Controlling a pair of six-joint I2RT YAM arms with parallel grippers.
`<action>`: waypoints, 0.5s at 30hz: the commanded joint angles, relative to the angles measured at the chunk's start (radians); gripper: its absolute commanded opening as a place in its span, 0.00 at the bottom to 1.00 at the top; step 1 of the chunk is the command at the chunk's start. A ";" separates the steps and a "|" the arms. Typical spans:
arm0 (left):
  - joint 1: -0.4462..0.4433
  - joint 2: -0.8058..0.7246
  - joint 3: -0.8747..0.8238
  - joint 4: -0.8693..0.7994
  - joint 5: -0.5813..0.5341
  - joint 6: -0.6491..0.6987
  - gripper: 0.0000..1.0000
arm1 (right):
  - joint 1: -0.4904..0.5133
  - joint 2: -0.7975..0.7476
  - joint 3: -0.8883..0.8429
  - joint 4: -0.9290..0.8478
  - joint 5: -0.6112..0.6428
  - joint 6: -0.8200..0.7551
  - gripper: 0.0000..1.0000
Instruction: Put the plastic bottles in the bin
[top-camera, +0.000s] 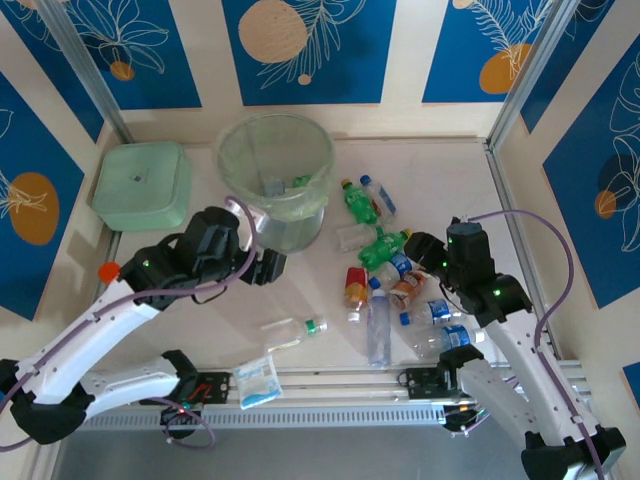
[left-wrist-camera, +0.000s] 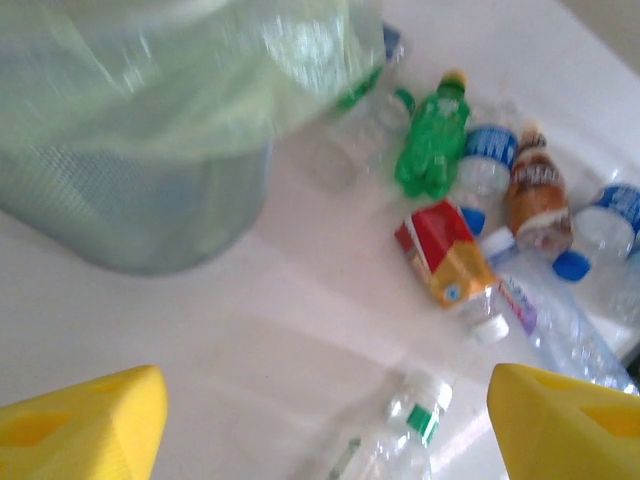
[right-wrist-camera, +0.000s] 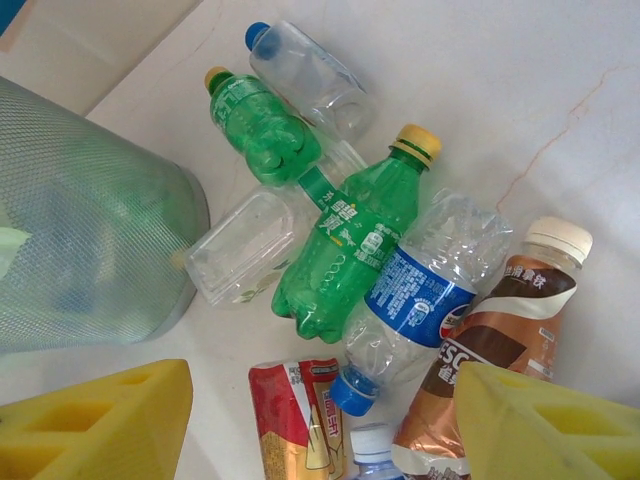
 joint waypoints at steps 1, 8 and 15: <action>-0.041 -0.029 -0.077 -0.026 -0.014 -0.061 0.86 | -0.002 0.011 0.004 0.012 -0.009 -0.003 0.70; -0.120 0.055 -0.244 -0.012 0.023 -0.111 0.99 | -0.002 0.011 0.006 0.009 -0.003 -0.001 0.70; -0.168 0.169 -0.311 0.010 0.028 -0.123 0.99 | -0.005 0.013 0.015 0.005 -0.001 -0.002 0.71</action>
